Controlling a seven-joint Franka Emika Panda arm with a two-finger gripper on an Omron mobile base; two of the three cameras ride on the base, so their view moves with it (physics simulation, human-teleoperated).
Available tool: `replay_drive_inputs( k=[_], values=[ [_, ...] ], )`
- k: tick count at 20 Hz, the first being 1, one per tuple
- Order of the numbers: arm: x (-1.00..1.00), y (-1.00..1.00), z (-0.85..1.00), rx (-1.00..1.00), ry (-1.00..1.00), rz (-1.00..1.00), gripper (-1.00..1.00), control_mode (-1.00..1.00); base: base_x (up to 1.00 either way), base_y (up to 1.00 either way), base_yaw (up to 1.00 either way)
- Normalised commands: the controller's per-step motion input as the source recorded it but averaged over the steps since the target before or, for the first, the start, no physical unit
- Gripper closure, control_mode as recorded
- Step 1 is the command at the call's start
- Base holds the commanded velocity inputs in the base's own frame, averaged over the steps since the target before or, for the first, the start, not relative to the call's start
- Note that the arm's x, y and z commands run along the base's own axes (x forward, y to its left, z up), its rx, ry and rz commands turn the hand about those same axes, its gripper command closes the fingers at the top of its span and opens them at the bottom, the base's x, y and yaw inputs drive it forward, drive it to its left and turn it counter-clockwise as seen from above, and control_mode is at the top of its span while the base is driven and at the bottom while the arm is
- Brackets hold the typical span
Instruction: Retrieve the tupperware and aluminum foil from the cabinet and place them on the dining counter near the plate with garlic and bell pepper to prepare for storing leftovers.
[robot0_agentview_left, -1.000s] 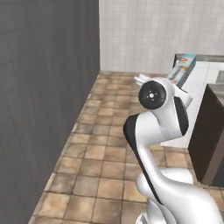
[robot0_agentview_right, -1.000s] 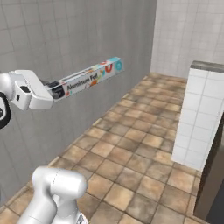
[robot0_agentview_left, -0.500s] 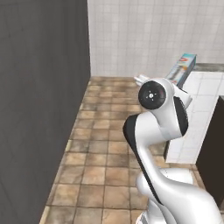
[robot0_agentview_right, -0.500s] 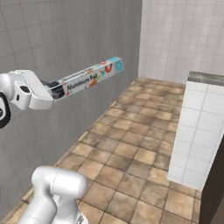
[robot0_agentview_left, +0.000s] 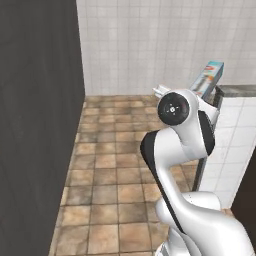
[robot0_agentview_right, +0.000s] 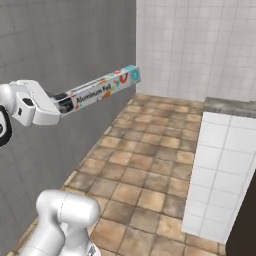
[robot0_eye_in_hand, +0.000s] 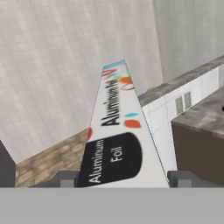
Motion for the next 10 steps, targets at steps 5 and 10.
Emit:
replay_drive_inputs(
  k=[5, 10],
  values=[
    [0.00, 0.00, 0.00, 0.00, 0.00, 0.00, 1.00, 1.00, 1.00, 0.28, -0.26],
    [0.00, 0.00, 0.00, 0.00, 0.00, 0.00, 1.00, 1.00, 1.00, 0.28, -0.28]
  ],
)
